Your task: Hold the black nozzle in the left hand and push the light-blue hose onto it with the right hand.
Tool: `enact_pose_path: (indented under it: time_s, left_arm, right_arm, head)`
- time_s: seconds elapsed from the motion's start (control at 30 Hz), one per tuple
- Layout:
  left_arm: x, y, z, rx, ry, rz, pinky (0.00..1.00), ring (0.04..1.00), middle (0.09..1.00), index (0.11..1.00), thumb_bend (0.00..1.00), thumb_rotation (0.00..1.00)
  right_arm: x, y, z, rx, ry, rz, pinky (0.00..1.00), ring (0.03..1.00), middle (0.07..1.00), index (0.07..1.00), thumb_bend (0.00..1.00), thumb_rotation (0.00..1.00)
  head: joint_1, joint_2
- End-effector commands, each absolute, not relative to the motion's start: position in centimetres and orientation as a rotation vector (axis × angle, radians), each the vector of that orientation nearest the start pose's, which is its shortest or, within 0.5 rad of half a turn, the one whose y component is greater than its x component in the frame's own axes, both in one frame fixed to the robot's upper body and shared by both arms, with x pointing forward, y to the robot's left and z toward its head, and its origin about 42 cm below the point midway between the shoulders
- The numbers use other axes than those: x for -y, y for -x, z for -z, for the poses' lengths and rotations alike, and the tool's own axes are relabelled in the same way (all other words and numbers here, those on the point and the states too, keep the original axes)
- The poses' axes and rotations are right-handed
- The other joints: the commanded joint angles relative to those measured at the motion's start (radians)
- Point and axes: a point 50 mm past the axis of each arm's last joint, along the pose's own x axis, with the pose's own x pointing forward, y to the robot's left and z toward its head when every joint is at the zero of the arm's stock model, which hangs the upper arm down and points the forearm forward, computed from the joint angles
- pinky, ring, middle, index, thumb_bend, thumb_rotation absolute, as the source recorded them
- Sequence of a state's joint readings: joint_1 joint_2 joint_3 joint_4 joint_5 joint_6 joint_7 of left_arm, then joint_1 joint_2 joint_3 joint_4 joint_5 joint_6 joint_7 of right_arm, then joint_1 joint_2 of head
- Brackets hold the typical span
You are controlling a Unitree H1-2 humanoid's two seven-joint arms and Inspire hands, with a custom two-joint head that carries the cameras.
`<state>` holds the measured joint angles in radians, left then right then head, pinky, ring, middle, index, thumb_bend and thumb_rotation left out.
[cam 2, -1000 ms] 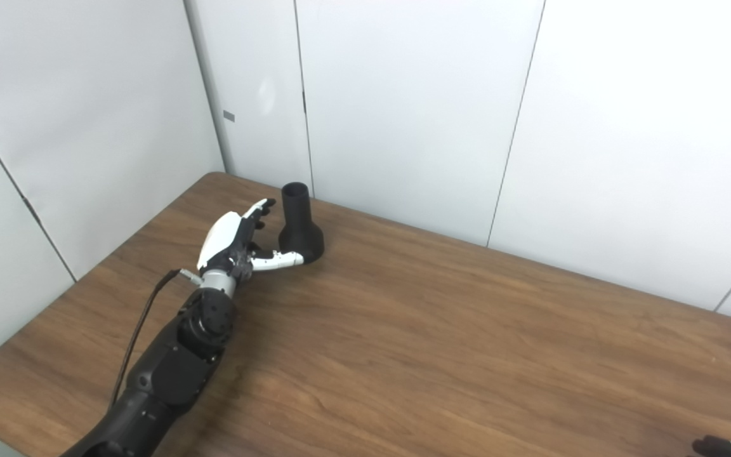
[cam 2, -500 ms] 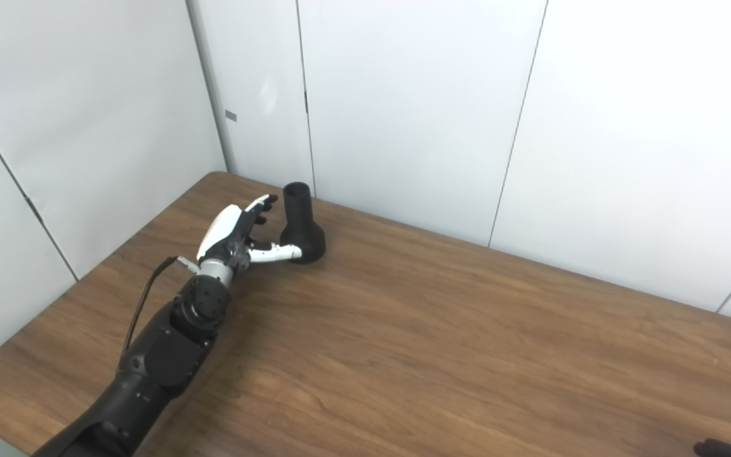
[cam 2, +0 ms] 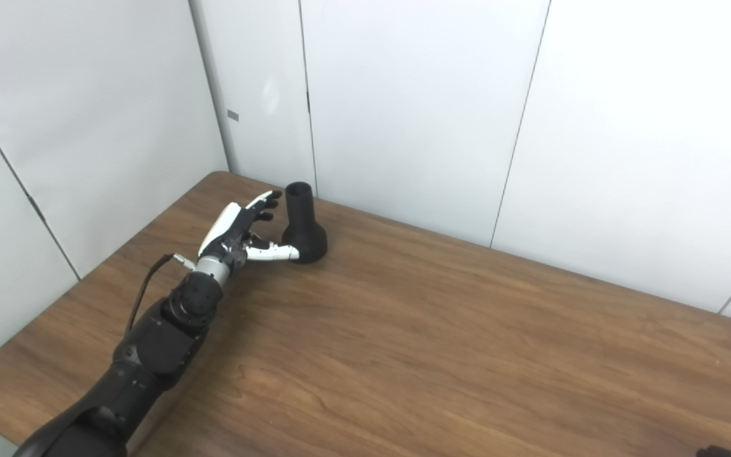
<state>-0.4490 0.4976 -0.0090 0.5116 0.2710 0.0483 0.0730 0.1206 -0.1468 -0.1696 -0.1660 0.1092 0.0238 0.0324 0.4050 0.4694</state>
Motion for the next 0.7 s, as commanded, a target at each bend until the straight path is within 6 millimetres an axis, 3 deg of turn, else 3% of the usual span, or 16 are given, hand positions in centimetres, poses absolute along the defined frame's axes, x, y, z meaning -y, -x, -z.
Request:
enact_pose_path:
  time_s: [0.0,0.17,0.4,0.67]
  left_arm:
    - [-38.1,-41.6,-13.4,-0.199,-0.778,-0.078,0.77,0.849,0.896,0.905,1.00,0.24]
    - [-37.7,-41.8,-13.3,-0.208,-0.797,-0.068,0.74,0.807,0.858,0.875,1.00,0.20]
    - [-37.0,-42.1,-13.2,-0.231,-0.848,-0.051,0.77,0.848,0.888,0.892,1.00,0.24]
    - [-36.7,-42.9,-12.9,-0.253,-0.911,-0.049,0.74,0.826,0.886,0.897,1.00,0.26]
  right_arm:
    - [31.0,-23.8,-12.7,0.075,0.076,0.150,0.51,0.637,0.673,0.627,0.28,0.53]
    - [30.9,-23.6,-12.7,0.071,0.070,0.161,0.51,0.632,0.669,0.623,0.28,0.51]
    - [30.8,-23.4,-12.8,0.081,0.067,0.153,0.51,0.638,0.675,0.629,0.27,0.50]
    - [30.6,-23.1,-13.0,0.081,0.073,0.153,0.52,0.637,0.673,0.630,0.28,0.51]
  head:
    - [-0.005,0.002]
    - [-0.011,0.004]
    - [-0.023,0.008]
    - [-0.028,0.014]
